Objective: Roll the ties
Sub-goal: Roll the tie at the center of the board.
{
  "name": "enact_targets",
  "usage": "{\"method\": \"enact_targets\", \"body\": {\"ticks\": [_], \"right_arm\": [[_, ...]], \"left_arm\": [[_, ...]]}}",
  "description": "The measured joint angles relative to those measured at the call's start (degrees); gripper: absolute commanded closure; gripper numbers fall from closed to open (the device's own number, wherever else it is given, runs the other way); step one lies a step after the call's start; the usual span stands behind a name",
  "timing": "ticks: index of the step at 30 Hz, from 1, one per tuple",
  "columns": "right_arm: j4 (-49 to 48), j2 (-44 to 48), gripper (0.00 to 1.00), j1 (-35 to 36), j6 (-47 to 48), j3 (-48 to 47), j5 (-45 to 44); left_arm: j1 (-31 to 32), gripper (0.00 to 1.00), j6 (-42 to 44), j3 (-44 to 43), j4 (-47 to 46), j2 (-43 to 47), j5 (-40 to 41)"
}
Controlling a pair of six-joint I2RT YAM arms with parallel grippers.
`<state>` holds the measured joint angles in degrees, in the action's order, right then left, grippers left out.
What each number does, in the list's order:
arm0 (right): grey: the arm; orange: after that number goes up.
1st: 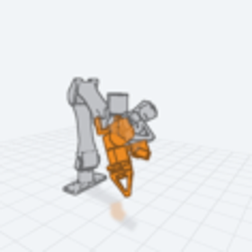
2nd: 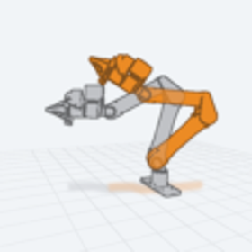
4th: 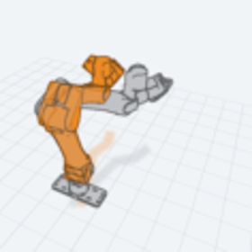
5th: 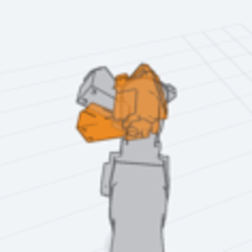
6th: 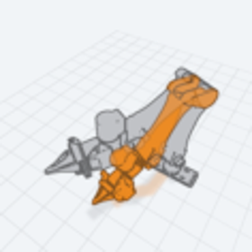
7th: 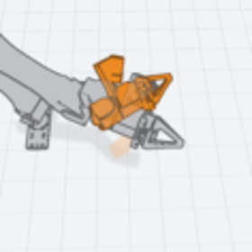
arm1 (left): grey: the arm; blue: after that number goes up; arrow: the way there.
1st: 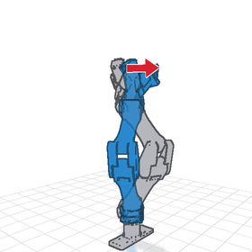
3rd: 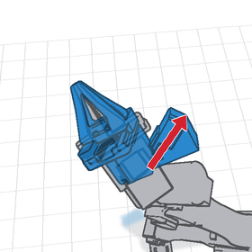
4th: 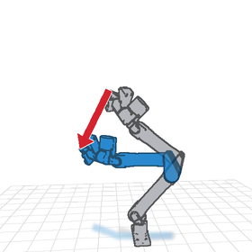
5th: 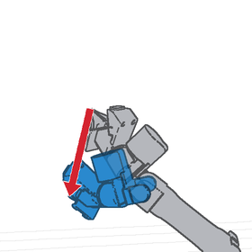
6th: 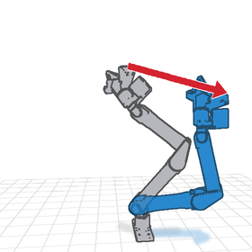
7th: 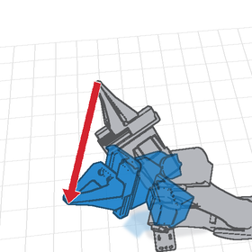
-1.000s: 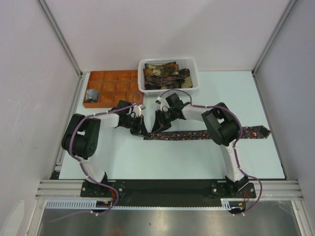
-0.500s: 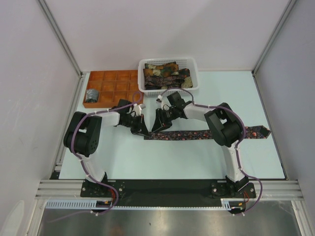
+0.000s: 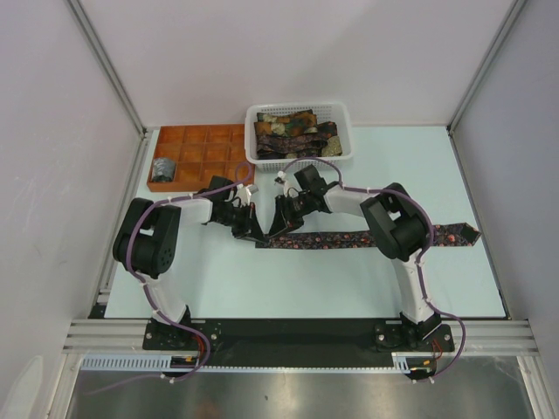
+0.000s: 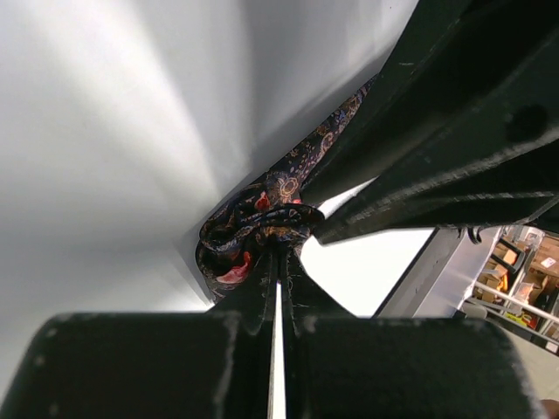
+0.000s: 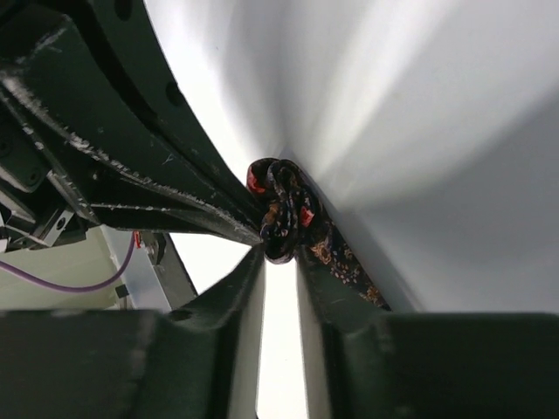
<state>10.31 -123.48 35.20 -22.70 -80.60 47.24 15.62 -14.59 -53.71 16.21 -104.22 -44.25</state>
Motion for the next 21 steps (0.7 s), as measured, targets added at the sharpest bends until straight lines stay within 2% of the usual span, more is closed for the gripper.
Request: {"method": "enact_targets", "body": {"ticks": [6,7,10,11,13,14,15,17,21], "right_arm": [[-0.7,-1.3,1.0,0.1,0.5,-0.2,0.0],[-0.7,-1.7,1.0,0.1,0.7,-0.5,0.1],[-0.7,-2.3,1.0,0.1,1.0,-0.8,0.2],[-0.7,-2.4,1.0,0.1,1.2,-0.8,0.2],[-0.5,-2.4,1.0,0.1,1.8,-0.9,0.1],[-0.3,-2.5,1.0,0.1,2.0,-0.9,0.0],[-0.2,-2.6,1.0,0.2,2.1,-0.9,-0.1],[0.1,-2.6,1.0,0.3,2.3,-0.9,-0.3],[0.2,-2.6,1.0,0.6,2.4,-0.9,-0.8]], "left_arm": [[0.0,0.93,0.0,0.0,-0.2,0.0,-0.1],[0.0,0.91,0.0,0.1,-0.3,0.0,-0.2],[-0.1,0.77,0.1,0.2,-0.6,0.0,-0.2],[-0.2,0.65,0.1,0.3,-0.8,0.1,-0.5],[-0.6,0.56,0.3,0.9,-1.3,0.8,-1.4],[-0.9,0.46,0.6,1.6,-1.5,1.7,-1.6],[-1.3,0.41,1.4,2.4,-1.8,3.3,-1.4],[-2.1,0.32,3.7,4.1,-1.7,7.1,-0.8],[-2.9,0.28,11.5,5.4,-0.4,15.1,0.2]]}}
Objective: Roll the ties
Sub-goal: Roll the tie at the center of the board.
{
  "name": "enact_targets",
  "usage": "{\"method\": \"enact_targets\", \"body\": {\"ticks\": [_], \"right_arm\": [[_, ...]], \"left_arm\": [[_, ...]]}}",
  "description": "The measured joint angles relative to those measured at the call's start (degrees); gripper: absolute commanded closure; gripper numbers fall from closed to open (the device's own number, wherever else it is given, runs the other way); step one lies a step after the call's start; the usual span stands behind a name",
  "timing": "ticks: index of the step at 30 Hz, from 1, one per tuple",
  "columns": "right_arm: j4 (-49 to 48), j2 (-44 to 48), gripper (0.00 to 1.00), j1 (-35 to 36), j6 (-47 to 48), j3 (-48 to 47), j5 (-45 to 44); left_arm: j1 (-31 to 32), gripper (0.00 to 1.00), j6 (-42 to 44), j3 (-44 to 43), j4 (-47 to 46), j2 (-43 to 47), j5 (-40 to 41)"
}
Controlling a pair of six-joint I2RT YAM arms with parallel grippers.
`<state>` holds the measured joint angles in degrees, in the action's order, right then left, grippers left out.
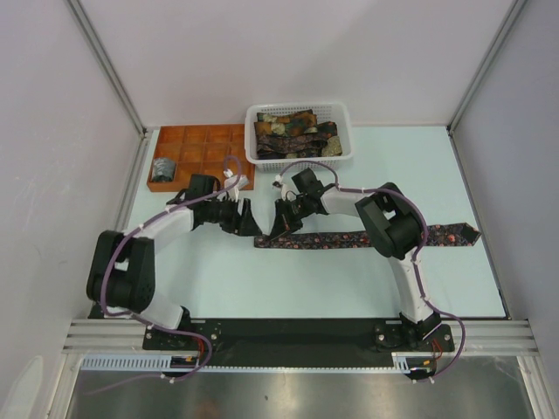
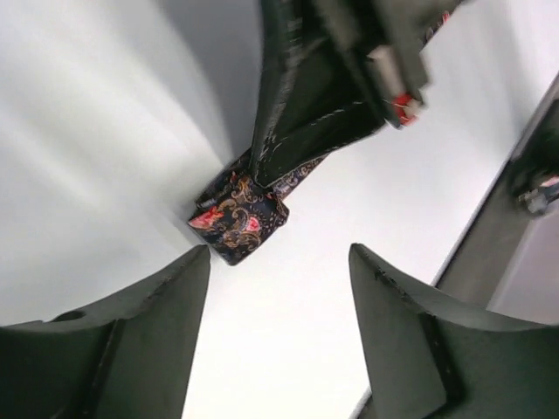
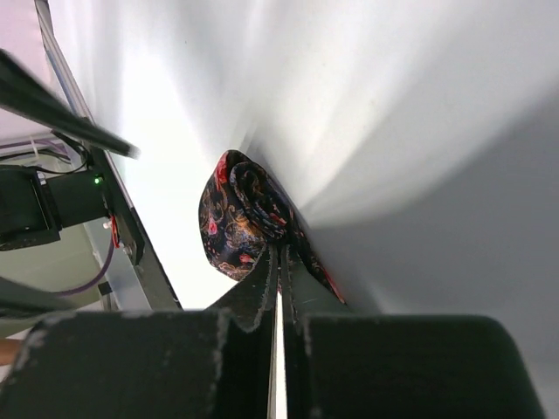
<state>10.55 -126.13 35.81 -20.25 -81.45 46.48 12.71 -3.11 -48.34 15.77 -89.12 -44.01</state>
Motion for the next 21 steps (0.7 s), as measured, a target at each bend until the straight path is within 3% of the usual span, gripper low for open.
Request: {"method": "enact_targets", "body": {"ticks": [5,9,13,21], "right_arm": [[-0.1,0.0,1.0,0.1,0.0,0.0,-0.1],[-0.1,0.0,1.0,0.1,0.0,0.0,0.0],[-0.2,0.0,1.0,0.1,0.2,0.0,0.0],[-0.7,-0.2,1.0,0.1,0.6,0.0,0.5]], "left_arm": [[0.6,0.26,19.3,-0.1,3.8,6.0,1.6],[3.5,0.26,37.7,-0.1,7.6,6.0,5.2],[8.2,0.26,50.8,-1.0,9.9,3.9,8.4],[12.5,0.3,56.3,-3.6,9.8,-4.0,13.2]]}}
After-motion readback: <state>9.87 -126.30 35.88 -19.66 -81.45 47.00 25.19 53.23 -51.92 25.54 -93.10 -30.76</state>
